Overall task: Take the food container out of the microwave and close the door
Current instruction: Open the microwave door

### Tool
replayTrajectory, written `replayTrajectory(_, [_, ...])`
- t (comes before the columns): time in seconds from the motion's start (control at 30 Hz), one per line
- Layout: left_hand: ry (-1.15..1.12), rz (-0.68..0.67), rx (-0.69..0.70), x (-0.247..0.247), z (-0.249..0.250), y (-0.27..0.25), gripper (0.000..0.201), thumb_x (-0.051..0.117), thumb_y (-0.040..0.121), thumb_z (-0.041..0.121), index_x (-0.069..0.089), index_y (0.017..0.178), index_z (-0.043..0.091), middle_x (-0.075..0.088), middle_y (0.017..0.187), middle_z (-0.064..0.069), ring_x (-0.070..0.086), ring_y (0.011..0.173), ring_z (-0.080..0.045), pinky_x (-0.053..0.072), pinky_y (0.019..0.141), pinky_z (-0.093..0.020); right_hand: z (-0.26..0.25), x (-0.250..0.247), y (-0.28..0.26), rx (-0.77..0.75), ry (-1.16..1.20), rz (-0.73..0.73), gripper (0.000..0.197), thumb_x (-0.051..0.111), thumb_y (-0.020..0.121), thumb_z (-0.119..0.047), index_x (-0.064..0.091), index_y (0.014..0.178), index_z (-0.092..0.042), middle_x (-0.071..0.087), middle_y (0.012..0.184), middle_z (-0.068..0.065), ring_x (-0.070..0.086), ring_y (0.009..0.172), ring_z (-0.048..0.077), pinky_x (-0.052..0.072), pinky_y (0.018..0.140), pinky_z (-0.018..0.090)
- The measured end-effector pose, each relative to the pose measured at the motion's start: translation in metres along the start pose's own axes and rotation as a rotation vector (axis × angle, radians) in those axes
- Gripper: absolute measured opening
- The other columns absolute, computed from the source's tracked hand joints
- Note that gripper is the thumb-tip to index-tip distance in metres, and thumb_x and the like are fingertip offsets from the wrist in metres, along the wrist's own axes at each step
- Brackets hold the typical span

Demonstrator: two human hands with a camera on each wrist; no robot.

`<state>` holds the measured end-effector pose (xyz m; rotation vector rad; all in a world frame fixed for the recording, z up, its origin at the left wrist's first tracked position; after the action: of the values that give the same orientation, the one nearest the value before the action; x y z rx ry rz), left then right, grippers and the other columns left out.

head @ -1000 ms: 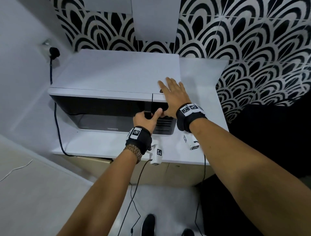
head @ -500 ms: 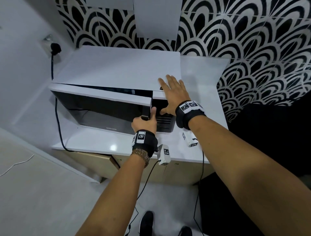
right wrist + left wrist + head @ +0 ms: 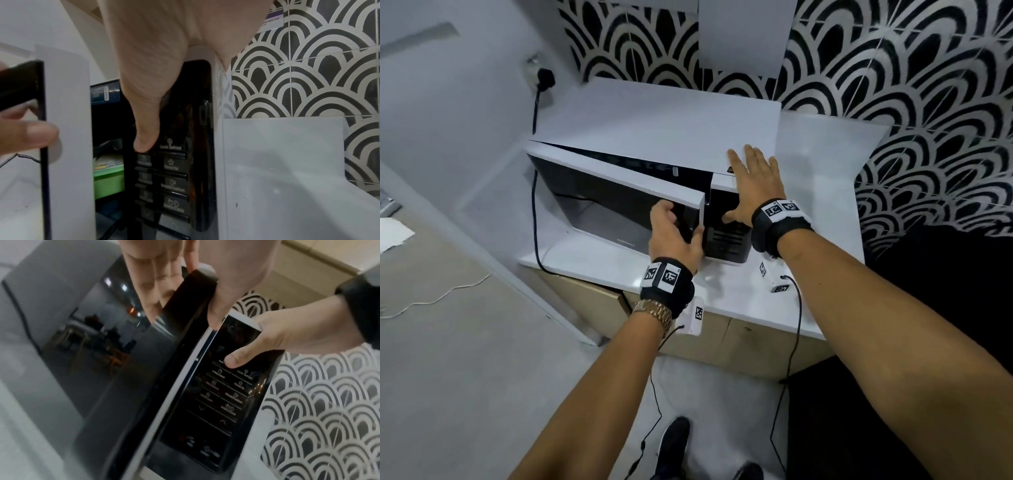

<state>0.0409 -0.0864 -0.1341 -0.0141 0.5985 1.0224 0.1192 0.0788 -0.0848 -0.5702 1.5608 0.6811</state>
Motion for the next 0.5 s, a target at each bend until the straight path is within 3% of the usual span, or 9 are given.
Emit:
replayTrajectory(0.1, [0.201, 0.01, 0.158, -0.01, 0.005, -0.008, 0.088, 0.078, 0.076, 0.014, 0.03, 0.148, 0.024, 0.042, 0.13, -0.01, 0.047, 0.075, -0.017, 0.053, 0.062, -0.029, 0.0, -0.002, -0.001, -0.004, -0.001, -0.008, 0.133, 0.092, 0.062, -0.046, 0.006, 0.158, -0.017, 0.004, 0.166, 0.019, 0.002, 0.154, 0.033, 0.002, 0.125, 0.051])
replayTrajectory(0.17, [0.318, -0.024, 0.199, -0.017, 0.006, -0.016, 0.091, 0.076, 0.077, 0.011, 0.028, 0.151, 0.033, 0.036, 0.138, -0.013, 0.052, 0.081, -0.022, 0.055, 0.061, -0.03, 0.0, -0.003, -0.001, -0.006, -0.003, -0.016, 0.132, 0.091, 0.063, -0.046, 0.005, 0.158, -0.016, 0.003, 0.166, 0.02, 0.002, 0.154, 0.034, 0.002, 0.125, 0.052])
replayTrajectory(0.23, [0.413, -0.03, 0.218, -0.024, 0.004, -0.026, 0.086, 0.073, 0.077, 0.011, 0.032, 0.149, 0.034, 0.033, 0.145, -0.015, 0.053, 0.104, -0.03, 0.058, 0.075, -0.04, -0.001, -0.003, -0.004, -0.017, -0.009, -0.008, 0.128, 0.09, 0.066, -0.043, 0.006, 0.158, -0.012, 0.004, 0.165, 0.022, 0.003, 0.154, 0.035, 0.001, 0.124, 0.053])
replayTrajectory(0.33, [0.565, 0.039, 0.243, -0.036, 0.002, -0.038, 0.075, 0.067, 0.076, 0.022, 0.041, 0.146, 0.028, 0.037, 0.152, -0.015, 0.04, 0.13, -0.038, 0.045, 0.1, -0.052, -0.009, 0.007, -0.018, -0.071, -0.029, 0.089, 0.115, 0.086, 0.073, -0.033, 0.012, 0.156, -0.005, 0.013, 0.163, 0.025, 0.012, 0.152, 0.038, 0.003, 0.124, 0.053])
replayTrajectory(0.4, [0.617, 0.053, 0.276, -0.043, 0.005, -0.045, 0.068, 0.063, 0.079, 0.031, 0.046, 0.144, 0.019, 0.043, 0.152, -0.011, 0.038, 0.138, -0.035, 0.036, 0.108, -0.051, -0.015, 0.015, -0.03, -0.116, -0.024, 0.177, 0.108, 0.084, 0.074, -0.028, 0.017, 0.154, -0.002, 0.02, 0.161, 0.026, 0.018, 0.15, 0.039, 0.006, 0.124, 0.051])
replayTrajectory(0.5, [0.715, 0.007, 0.243, -0.051, 0.011, -0.058, 0.074, 0.058, 0.083, 0.039, 0.039, 0.147, 0.006, 0.041, 0.155, -0.013, 0.035, 0.144, -0.033, 0.022, 0.118, -0.055, -0.029, 0.025, -0.047, -0.196, 0.031, 0.243, 0.101, 0.08, 0.077, -0.025, 0.019, 0.154, 0.001, 0.018, 0.162, 0.026, 0.016, 0.151, 0.04, 0.007, 0.124, 0.051])
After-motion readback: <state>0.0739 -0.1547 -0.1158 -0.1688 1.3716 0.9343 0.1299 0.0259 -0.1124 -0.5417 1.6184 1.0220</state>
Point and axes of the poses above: each hand's wrist, its own y-axis towards the middle knuckle, its own x-axis out of the palm, z = x × y, the point moved 1 cm from there along y, towards the middle knuckle
